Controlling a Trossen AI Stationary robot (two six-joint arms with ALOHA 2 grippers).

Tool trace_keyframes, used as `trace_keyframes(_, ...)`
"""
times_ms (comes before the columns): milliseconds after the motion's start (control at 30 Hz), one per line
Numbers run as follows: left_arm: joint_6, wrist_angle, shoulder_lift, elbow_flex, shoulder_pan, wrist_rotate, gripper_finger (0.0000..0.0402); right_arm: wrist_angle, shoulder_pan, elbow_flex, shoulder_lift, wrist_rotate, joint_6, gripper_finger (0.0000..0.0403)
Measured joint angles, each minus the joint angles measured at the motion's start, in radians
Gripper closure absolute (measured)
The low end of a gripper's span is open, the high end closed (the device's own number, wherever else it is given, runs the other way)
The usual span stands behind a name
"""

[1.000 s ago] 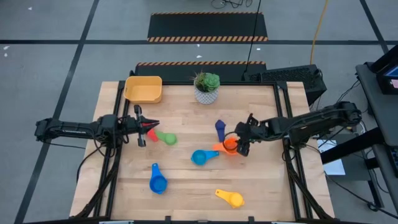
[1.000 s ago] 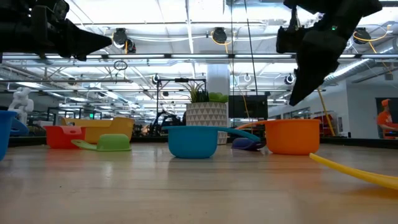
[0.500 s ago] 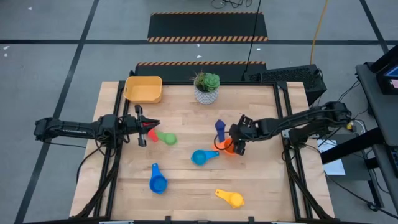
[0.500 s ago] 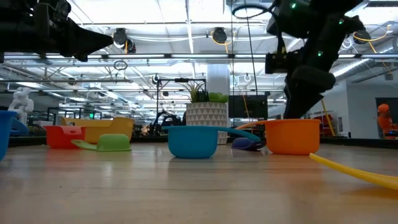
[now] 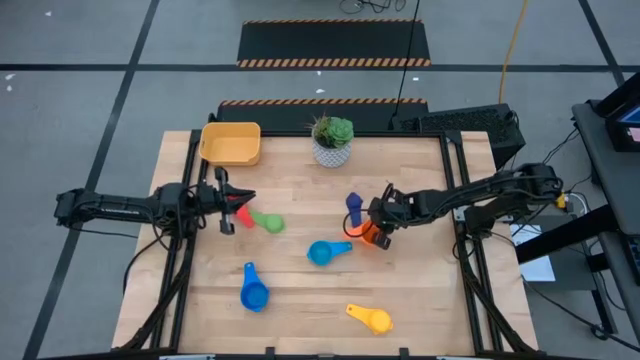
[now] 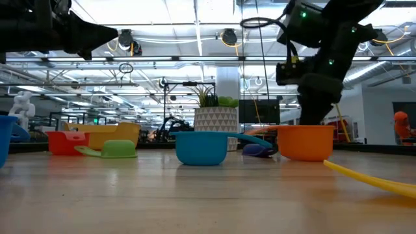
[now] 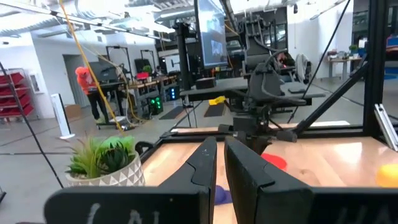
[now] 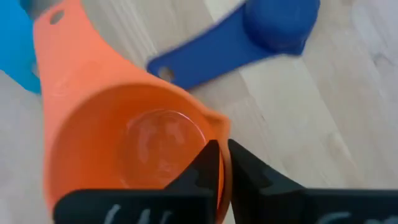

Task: Nest measuring cups in basket
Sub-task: Put the light orange measuring cup into the yellow bin

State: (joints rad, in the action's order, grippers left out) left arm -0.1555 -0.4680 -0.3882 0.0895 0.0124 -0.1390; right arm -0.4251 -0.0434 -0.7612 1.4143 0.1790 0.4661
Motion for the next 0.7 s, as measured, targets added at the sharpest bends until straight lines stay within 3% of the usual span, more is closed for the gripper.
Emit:
trace_keyframes(133, -0.017, -0.01, 0.0, 0.008, 0.002, -0.001, 0.0364, -0.043, 0.0, -0.045, -0.019, 0.031, 0.072, 0.0396)
trace_keyframes(300, -0.007, 0.025, -0.013, 0.07, 0.008, -0.009, 0.0364, -0.059, -0.004, -0.153, -0.018, 0.098, 0.04, 0.0398)
trace_keyframes(500, 0.116, 0.211, -0.067, 0.217, 0.043, -0.02, 0.0364, 0.167, 0.005, -0.182, -0.017, 0.24, -0.153, 0.0401)
trace_keyframes(700, 0.169, 0.346, -0.16, 0.308, 0.075, -0.049, 0.0364, 0.342, 0.058, -0.182, 0.018, 0.272, -0.204, 0.0402)
